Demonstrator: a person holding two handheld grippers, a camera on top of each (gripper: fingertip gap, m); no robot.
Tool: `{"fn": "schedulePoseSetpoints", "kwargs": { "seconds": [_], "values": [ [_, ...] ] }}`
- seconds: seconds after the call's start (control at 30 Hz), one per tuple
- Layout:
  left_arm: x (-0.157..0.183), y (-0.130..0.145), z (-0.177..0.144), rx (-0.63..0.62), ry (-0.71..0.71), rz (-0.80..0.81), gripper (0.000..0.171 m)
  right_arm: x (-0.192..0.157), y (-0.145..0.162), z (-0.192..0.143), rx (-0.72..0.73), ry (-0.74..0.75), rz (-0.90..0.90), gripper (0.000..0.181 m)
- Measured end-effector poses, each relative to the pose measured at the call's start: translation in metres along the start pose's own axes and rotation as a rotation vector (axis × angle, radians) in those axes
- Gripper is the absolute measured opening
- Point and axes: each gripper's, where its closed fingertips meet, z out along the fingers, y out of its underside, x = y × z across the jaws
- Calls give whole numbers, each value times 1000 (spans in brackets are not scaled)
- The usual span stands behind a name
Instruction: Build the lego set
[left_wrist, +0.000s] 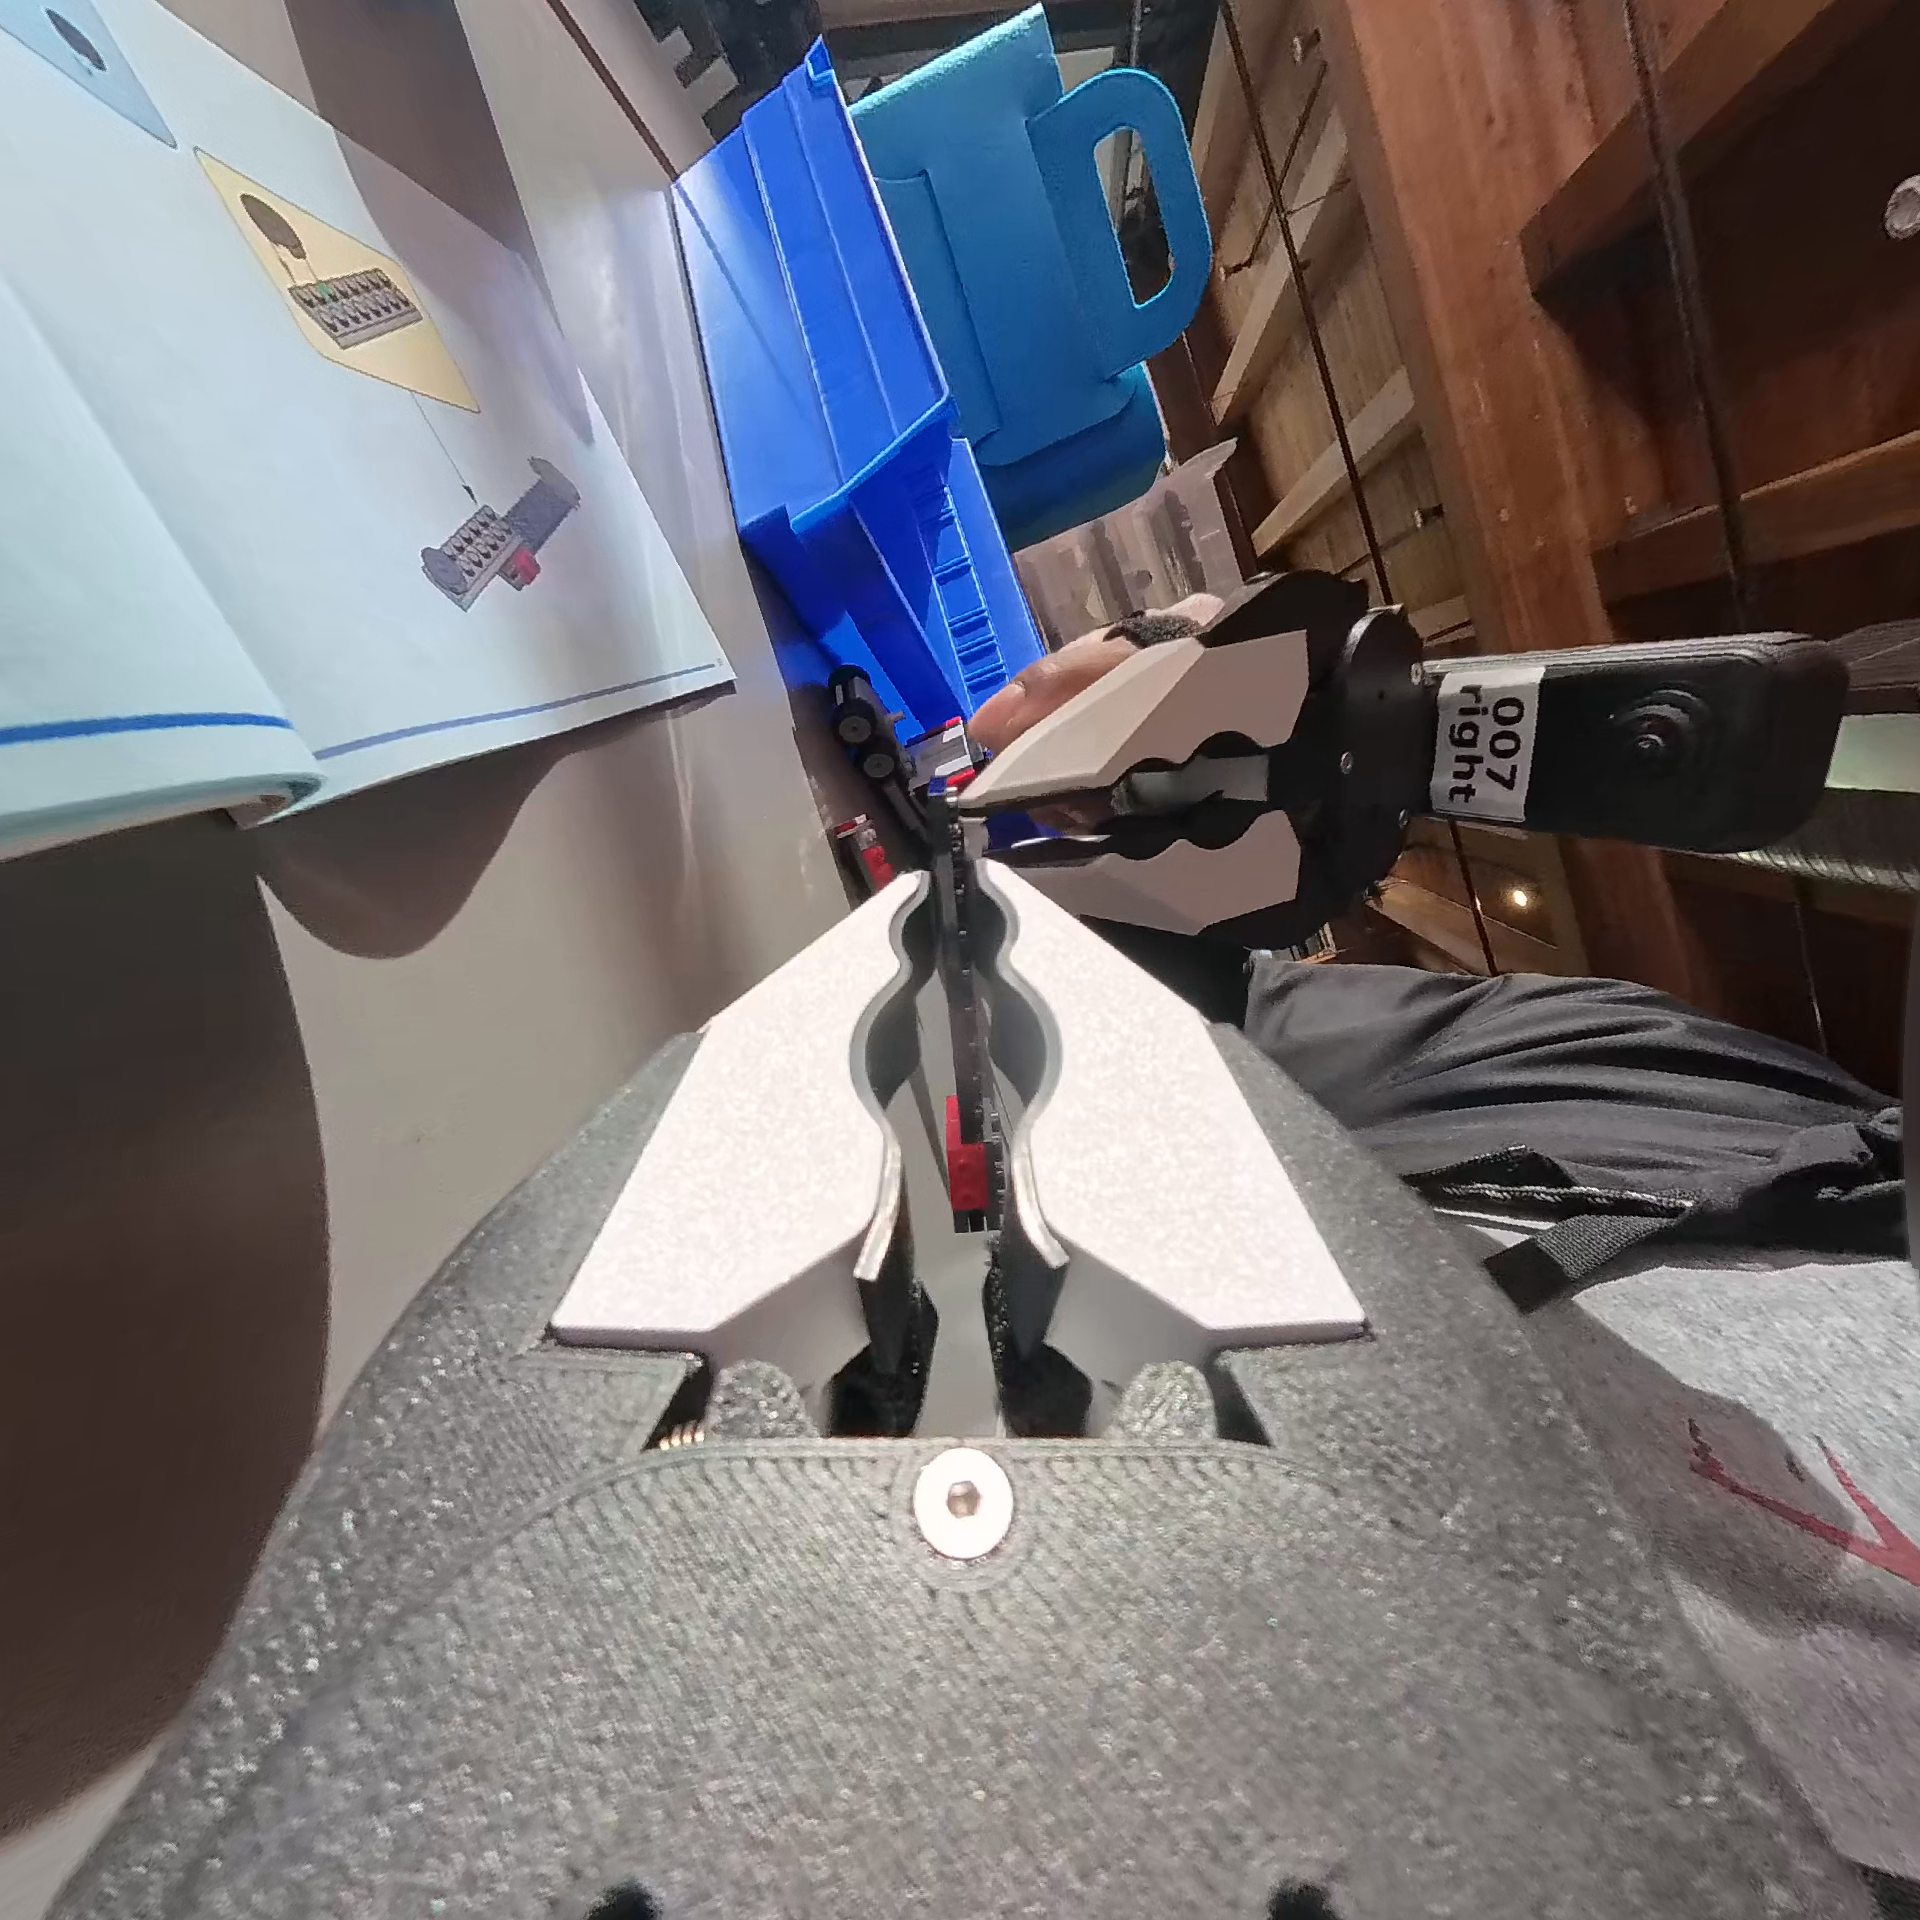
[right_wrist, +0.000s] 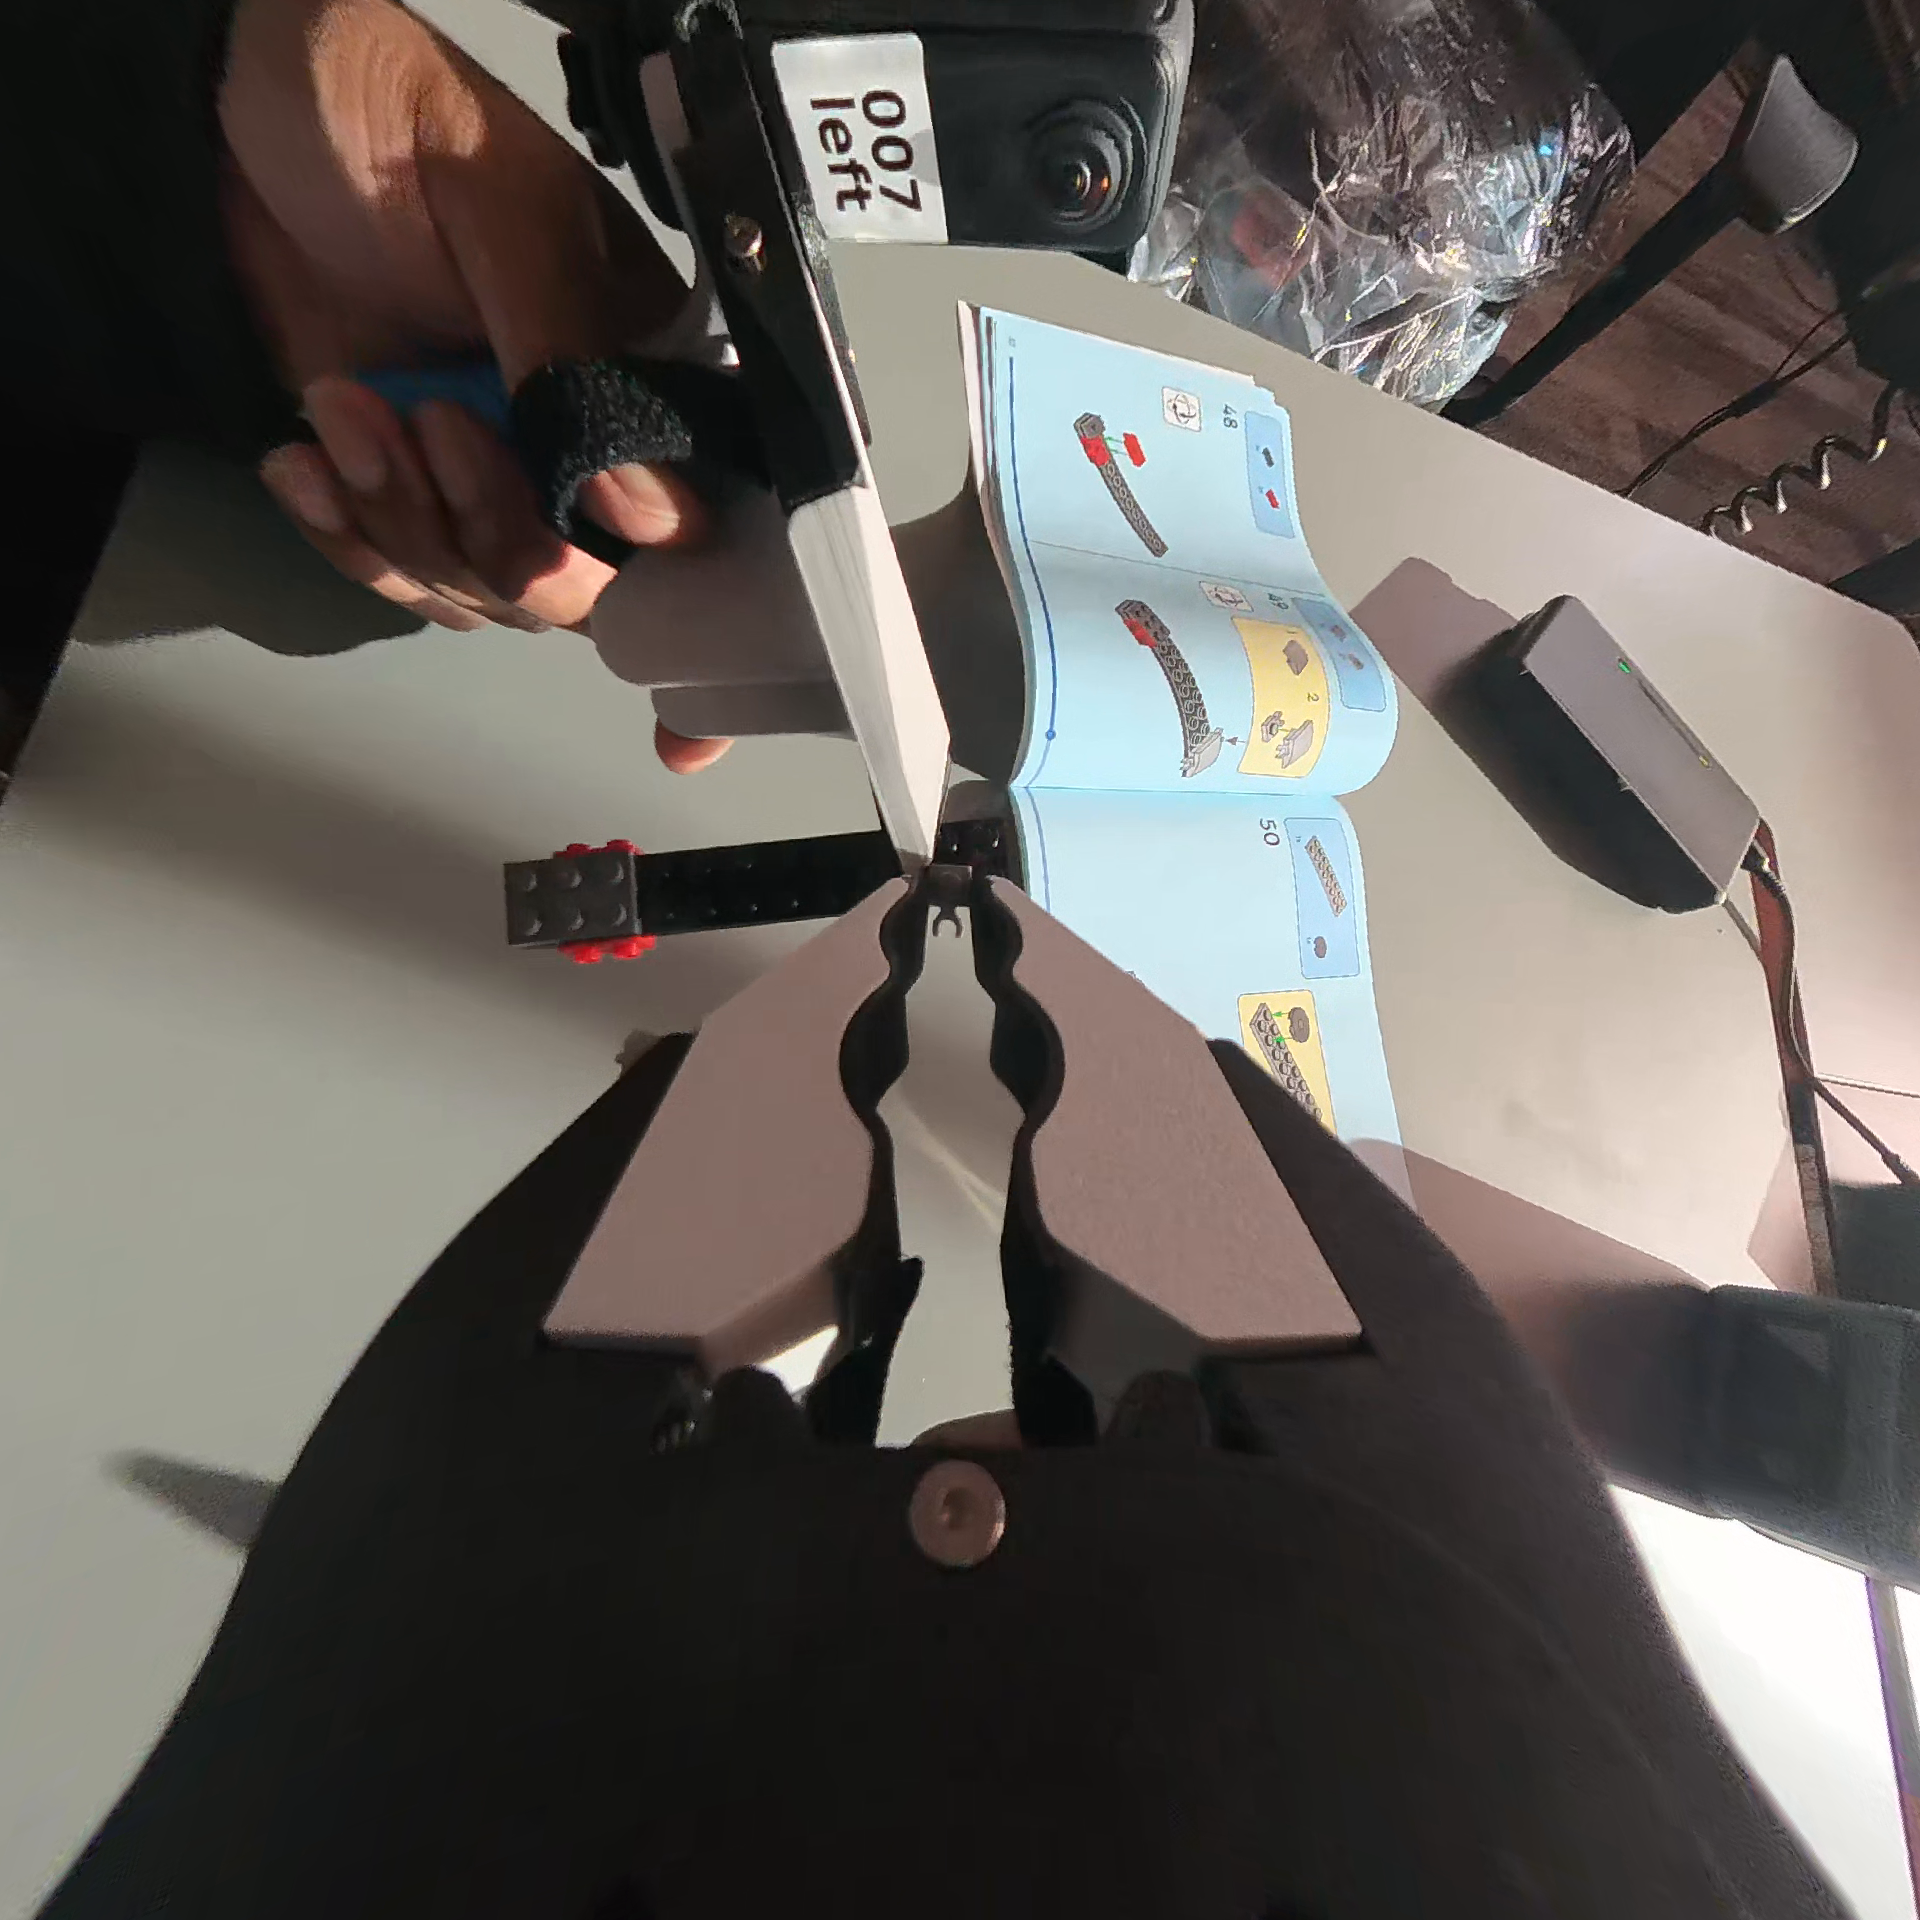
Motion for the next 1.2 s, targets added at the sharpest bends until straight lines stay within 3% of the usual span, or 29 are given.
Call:
{"fn": "schedulePoseSetpoints", "kwargs": {
  "seconds": [0.57, 0.8, 1.2],
  "values": [
    [11, -3, -3, 18, 74, 14, 13, -1, -6, -2, -24, -18, -76, 9],
    [16, -4, -5, 43, 79, 88, 10, -1, -13, -7, 6, -22, -100, 9],
    [33, 6, -6, -21, 155, 228, 7, -11, -24, -21, 102, -150, -150, 10]
  ]
}}
